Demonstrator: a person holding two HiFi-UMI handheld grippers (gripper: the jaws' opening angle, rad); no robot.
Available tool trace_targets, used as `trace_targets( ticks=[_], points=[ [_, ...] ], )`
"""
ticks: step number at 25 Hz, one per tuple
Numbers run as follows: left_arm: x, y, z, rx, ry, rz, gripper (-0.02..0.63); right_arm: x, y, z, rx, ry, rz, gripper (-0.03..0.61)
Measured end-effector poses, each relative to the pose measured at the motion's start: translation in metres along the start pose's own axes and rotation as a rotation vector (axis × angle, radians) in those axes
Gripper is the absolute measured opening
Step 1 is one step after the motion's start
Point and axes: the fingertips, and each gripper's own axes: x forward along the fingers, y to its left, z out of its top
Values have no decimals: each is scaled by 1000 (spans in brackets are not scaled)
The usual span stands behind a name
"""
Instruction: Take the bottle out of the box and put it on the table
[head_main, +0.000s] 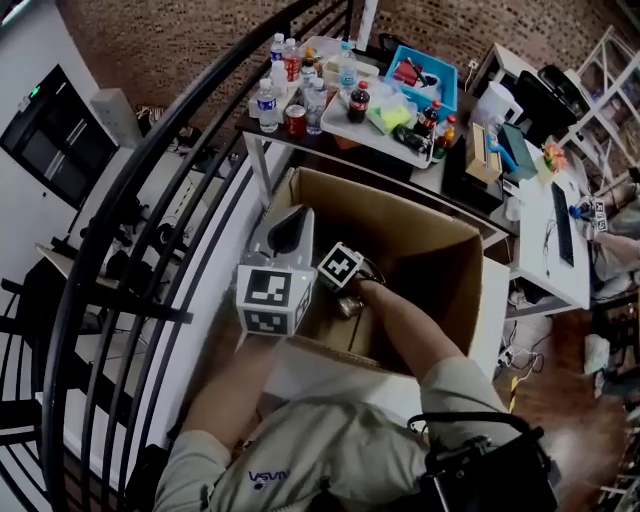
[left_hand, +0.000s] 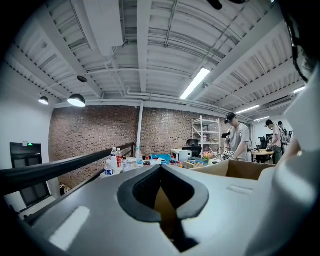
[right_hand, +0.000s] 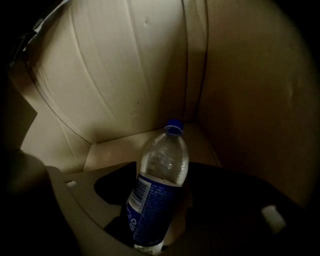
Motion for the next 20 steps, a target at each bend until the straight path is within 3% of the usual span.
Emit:
trace_targets(
  ticks=[2,10,16,20],
  points=[
    [1,1,-1,-5,1,3,0,7,8,2,6,-30,33,322],
    [4,0,-4,-4,5,1,0,3,-3,-17,30,67,-45,301],
    [3,4,-4,-11,-2,11,0,-12,4,1,13,22,-15,288],
    [5,4,-3,-2,-7,11,0,-42,-4,17,36,-39,-44,287]
  ],
)
